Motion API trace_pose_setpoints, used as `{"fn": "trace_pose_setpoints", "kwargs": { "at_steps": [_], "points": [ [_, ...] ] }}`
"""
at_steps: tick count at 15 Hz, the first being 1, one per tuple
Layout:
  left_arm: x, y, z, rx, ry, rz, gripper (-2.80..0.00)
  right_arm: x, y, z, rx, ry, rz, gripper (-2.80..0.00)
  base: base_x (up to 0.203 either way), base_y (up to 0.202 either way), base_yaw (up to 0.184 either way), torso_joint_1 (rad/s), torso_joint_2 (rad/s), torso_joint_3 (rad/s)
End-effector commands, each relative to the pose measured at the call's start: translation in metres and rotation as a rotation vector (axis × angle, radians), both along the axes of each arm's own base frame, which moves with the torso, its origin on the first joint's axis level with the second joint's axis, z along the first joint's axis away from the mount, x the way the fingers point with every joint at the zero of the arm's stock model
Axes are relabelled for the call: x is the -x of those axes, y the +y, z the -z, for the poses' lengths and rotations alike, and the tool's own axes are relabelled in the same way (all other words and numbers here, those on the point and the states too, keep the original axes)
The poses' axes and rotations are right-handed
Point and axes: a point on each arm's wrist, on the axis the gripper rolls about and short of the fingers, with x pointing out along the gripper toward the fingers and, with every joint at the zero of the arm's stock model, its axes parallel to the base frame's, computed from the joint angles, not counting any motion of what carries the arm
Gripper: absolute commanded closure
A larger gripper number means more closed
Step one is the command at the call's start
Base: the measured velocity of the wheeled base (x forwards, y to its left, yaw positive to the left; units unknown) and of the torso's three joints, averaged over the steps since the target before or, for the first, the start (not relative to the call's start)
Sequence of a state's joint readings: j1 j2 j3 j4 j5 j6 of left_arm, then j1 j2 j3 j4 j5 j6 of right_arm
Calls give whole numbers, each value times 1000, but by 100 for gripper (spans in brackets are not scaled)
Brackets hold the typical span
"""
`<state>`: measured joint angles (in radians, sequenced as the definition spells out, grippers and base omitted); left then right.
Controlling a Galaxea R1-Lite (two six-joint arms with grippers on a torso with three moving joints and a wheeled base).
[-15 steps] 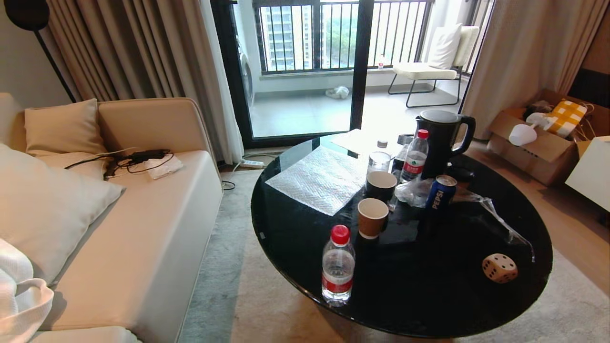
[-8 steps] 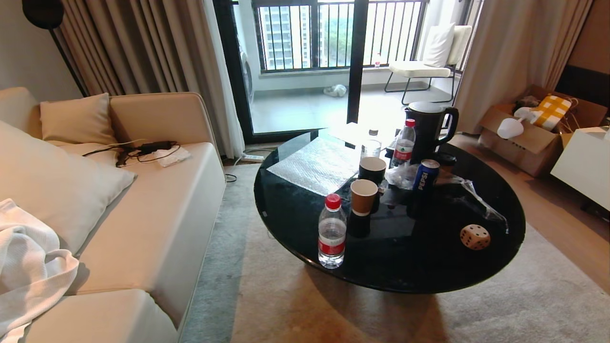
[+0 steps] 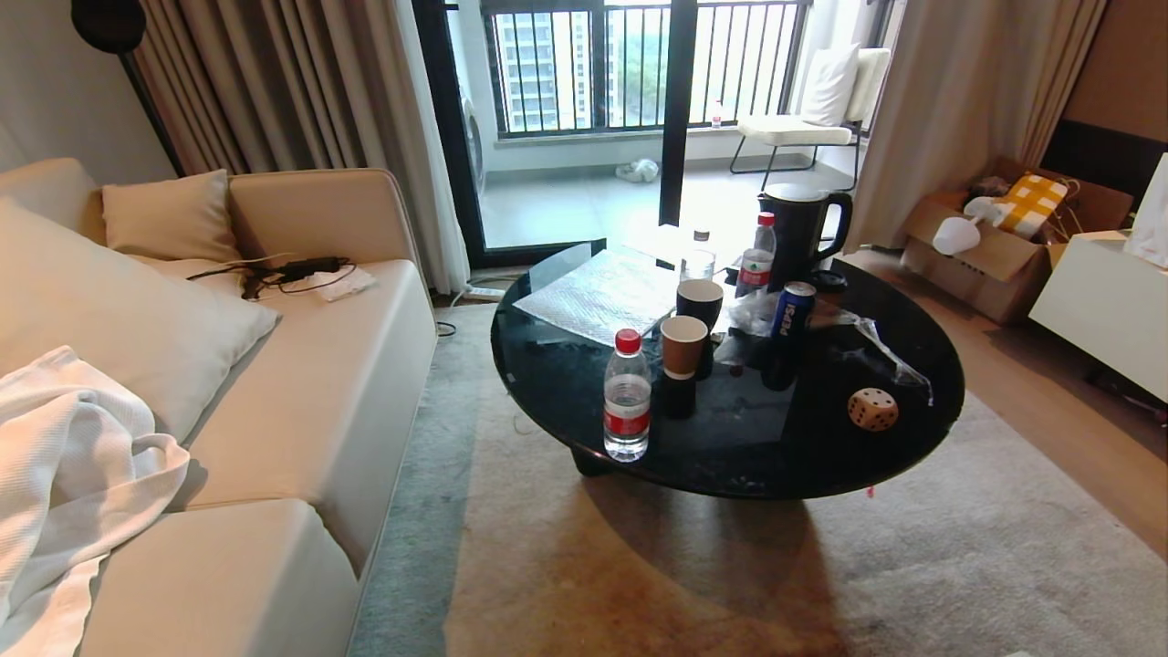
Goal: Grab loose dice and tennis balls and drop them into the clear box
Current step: Put the toys in the box
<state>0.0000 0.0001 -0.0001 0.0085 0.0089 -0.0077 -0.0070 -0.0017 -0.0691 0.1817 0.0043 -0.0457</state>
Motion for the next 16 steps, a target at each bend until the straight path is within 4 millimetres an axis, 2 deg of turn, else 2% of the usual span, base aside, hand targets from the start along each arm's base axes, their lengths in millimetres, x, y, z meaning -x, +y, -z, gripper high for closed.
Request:
{"fn": "trace_pose_setpoints", "kwargs": {
  "at_steps": [1, 16],
  "points": [
    [0, 0, 0, 0, -1, 0, 0, 0, 0, 0, 0, 1, -1, 0, 0, 0, 0, 0, 0, 0],
    [0, 0, 0, 0, -1, 0, 0, 0, 0, 0, 1, 2, -1, 0, 0, 0, 0, 0, 0, 0]
  ]
}}
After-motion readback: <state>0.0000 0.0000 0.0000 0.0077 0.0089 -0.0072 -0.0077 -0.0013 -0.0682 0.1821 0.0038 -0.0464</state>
